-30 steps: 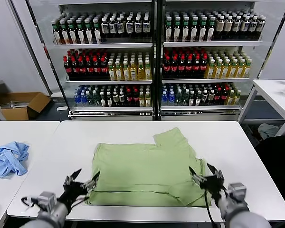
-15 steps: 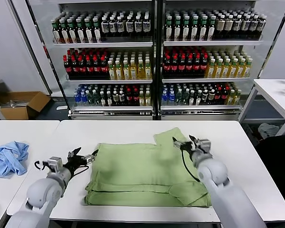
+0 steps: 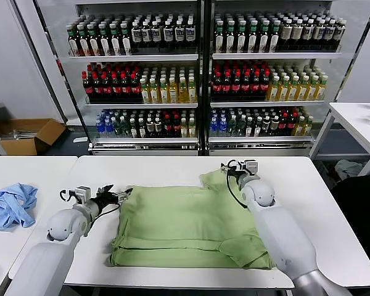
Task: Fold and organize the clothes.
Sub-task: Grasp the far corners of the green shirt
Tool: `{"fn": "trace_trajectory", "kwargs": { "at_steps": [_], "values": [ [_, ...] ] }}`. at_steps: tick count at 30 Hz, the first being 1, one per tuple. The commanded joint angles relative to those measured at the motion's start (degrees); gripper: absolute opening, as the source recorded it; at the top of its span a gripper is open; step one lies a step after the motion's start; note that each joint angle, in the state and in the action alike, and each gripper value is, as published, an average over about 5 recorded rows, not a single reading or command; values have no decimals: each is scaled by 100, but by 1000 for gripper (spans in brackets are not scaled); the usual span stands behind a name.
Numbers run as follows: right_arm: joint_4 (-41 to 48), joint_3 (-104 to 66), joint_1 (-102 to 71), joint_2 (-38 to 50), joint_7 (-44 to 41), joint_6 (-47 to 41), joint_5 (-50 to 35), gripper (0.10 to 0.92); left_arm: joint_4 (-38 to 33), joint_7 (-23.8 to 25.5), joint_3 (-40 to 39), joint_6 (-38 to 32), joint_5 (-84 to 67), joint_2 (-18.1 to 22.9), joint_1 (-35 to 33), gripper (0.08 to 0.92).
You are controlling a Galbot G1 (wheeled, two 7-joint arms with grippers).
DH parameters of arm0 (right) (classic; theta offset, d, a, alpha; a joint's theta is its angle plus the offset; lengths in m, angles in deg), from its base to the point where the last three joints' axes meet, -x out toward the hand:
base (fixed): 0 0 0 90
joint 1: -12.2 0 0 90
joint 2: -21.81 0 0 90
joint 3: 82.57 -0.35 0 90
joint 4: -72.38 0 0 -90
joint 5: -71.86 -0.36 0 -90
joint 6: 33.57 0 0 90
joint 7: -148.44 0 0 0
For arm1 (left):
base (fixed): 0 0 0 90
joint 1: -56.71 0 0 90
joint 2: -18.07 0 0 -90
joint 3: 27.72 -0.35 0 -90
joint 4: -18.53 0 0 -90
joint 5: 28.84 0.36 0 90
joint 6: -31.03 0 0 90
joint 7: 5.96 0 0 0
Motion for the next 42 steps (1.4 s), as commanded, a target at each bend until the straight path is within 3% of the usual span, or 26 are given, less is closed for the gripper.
{"fn": "trace_trajectory", "kwargs": {
  "at_steps": [1, 8, 13, 34, 39, 42],
  "values": [
    [943, 119, 396, -218, -43, 182, 79, 823, 914, 304, -224, 25, 219, 127, 616, 823],
    [1092, 106, 406, -295, -20, 205, 83, 823, 1061, 303, -235, -23, 303, 155, 696, 822],
    [1119, 100, 411, -315, -80, 245, 70, 740, 993, 311, -277, 56, 422, 184, 632, 803],
    [1101, 129, 340, -299, -171, 236, -12, 140, 730, 528, -201, -54, 470, 328, 314, 212],
    [804, 96, 261, -177, -249, 431, -56, 106, 677, 213, -179, -373, 26, 269, 390, 98],
    [36, 55, 26, 45, -159, 253, -304, 106, 429, -18, -206, -439, -388, 67, 378, 85]
  ]
}}
